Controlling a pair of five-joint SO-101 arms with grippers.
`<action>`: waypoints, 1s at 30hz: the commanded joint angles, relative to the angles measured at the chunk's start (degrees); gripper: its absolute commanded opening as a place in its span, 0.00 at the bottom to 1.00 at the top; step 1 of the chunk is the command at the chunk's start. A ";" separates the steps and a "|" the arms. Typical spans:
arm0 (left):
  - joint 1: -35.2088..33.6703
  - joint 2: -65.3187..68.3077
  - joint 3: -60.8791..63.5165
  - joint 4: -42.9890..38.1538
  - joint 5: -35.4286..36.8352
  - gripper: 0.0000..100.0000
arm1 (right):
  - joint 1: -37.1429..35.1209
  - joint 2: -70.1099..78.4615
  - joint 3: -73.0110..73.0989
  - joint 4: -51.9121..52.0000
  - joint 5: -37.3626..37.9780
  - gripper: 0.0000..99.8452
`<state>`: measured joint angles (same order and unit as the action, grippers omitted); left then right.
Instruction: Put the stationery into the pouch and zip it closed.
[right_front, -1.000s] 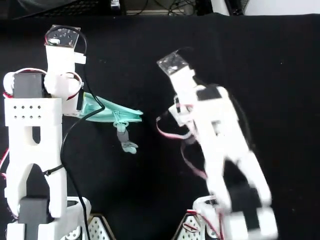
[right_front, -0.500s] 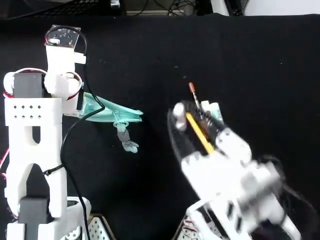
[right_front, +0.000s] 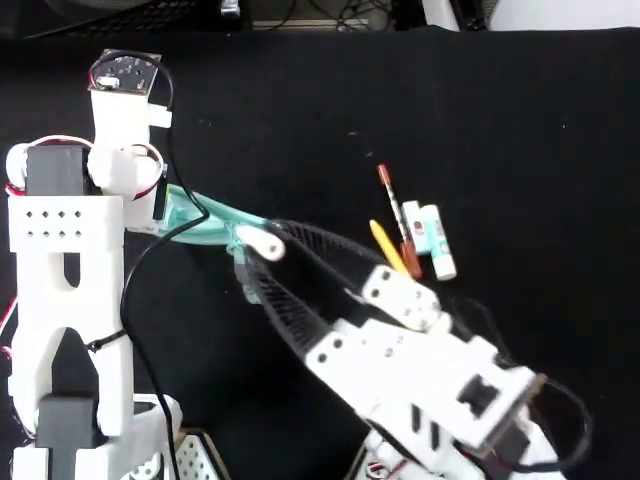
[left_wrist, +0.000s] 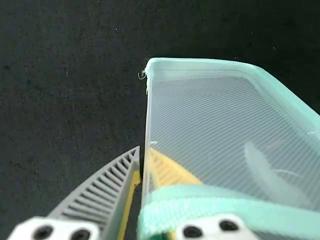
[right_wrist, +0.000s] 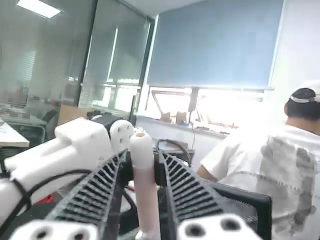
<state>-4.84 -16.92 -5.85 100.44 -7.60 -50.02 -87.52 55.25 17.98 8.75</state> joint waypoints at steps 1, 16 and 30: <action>-0.13 -0.26 0.31 0.35 -0.09 0.03 | -0.79 3.38 0.13 -6.07 -0.44 0.04; -0.13 -0.26 0.31 0.35 -0.09 0.03 | -5.54 11.38 6.81 -8.09 -0.09 0.04; -0.13 -0.26 0.92 0.35 -0.09 0.03 | -5.45 11.56 -7.34 19.96 -0.44 0.22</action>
<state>-4.84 -16.92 -5.49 100.44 -7.60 -54.95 -76.44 56.13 32.13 8.75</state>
